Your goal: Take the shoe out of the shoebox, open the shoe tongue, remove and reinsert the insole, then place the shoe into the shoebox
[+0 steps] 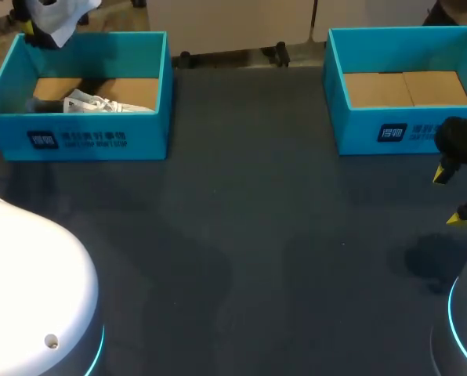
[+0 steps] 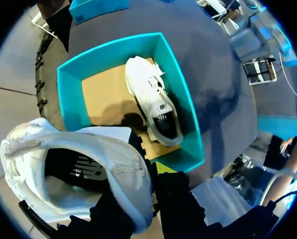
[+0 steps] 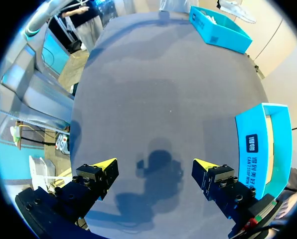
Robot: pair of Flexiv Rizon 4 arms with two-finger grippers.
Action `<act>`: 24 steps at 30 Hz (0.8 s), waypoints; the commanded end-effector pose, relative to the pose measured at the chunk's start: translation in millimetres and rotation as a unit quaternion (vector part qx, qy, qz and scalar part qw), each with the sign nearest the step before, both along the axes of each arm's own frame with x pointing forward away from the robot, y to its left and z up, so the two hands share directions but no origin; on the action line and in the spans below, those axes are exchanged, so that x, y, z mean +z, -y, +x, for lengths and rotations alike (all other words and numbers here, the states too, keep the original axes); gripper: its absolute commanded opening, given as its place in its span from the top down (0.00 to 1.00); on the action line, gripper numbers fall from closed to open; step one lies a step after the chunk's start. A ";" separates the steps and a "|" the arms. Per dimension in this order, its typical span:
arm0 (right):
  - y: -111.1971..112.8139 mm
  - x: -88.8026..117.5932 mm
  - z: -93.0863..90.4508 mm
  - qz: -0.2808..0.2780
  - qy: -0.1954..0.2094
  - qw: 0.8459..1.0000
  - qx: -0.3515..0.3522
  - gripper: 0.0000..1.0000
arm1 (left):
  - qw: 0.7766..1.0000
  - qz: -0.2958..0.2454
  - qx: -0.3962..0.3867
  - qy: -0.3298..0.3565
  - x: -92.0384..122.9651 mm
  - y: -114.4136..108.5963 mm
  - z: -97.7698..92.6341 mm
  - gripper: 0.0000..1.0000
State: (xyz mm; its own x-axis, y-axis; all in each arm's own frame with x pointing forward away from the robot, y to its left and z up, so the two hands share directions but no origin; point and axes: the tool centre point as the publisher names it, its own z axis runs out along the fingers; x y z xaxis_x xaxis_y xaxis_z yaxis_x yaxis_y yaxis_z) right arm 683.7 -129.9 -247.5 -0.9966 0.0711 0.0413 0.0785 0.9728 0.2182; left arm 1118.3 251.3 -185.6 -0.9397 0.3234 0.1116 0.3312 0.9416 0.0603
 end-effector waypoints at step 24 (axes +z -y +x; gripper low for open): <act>-0.6 -1.2 -0.1 -0.001 0.000 1.000 0.000 0.00 | 0.991 -0.049 -0.127 0.004 -4.2 -13.6 2.7 1.00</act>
